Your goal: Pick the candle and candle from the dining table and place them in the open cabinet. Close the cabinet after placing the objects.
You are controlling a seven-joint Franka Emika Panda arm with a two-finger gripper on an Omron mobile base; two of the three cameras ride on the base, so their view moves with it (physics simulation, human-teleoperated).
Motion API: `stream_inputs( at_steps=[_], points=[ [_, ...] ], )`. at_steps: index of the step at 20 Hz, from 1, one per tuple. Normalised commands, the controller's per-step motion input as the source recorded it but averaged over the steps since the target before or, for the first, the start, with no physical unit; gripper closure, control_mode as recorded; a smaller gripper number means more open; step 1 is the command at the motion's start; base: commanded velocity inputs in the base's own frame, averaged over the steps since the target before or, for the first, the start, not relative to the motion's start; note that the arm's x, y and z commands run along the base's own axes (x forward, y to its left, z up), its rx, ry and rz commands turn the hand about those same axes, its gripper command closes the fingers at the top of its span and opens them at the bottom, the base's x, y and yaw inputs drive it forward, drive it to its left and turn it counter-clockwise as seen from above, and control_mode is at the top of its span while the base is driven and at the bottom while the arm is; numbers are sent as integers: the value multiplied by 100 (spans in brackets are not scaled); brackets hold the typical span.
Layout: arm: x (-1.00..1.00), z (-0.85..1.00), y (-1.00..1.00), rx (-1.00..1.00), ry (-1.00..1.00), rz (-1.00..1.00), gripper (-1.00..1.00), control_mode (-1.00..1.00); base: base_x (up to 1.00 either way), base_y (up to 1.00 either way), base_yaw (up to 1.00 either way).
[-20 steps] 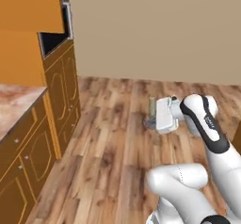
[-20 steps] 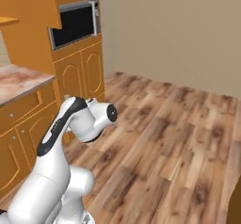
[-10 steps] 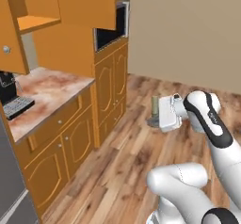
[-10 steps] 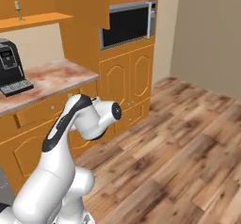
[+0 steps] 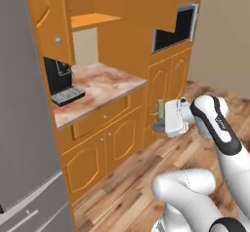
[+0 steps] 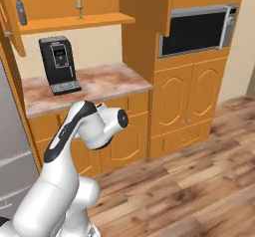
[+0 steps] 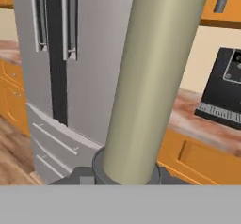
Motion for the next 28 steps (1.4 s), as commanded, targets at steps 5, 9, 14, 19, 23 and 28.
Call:
stream_inputs(
  at_steps=[5,9,14,19,23,28],
  points=[
    [0,0,0,0,0,0,100,100,47,-26,55],
    [0,0,0,0,0,0,100,100,27,-43,50],
    [0,0,0,0,0,0,100,100,6,-67,46],
    [0,0,0,0,0,0,100,100,1,-77,42],
    [0,0,0,0,0,0,100,100,0,-84,41],
    [0,0,0,0,0,0,100,100,9,-65,27]
  ],
)
